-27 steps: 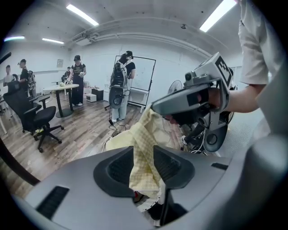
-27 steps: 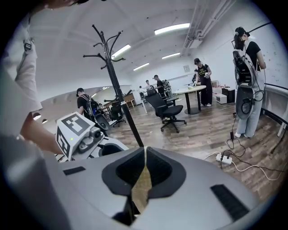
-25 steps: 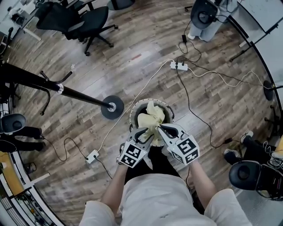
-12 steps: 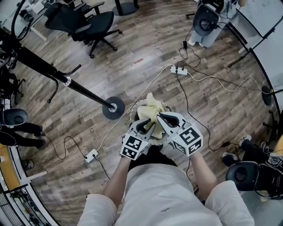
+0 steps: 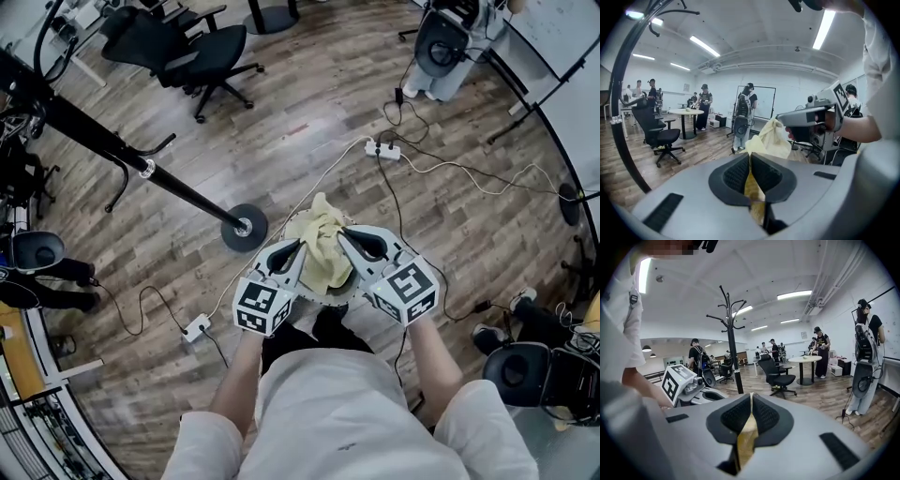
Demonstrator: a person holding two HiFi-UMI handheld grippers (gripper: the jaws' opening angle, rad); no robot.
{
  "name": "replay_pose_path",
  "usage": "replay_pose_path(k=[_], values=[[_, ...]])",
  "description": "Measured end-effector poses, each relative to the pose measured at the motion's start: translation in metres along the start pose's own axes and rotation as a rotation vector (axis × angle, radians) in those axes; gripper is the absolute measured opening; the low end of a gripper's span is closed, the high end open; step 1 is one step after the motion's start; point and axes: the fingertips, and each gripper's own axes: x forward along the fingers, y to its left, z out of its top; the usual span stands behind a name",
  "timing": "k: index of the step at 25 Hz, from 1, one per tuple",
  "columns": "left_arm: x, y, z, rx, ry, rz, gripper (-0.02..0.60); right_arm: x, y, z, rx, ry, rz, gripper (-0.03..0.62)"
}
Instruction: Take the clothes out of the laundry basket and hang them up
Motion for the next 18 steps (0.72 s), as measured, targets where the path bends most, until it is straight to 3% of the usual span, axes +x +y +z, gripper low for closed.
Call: replay_pose_path(k=[11,18], values=[[-0.043,0.057,0.026,0.016,-0.041,0.072,0.029,0.000,0.001,0.034,0.076,-0.116,-0.048,0.018],[-0.079,0.105,0.033,-0.031,-0.068,0.124,0.029,0.011,-0.005,0.075,0.085,-0.188,-0.093,0.018]])
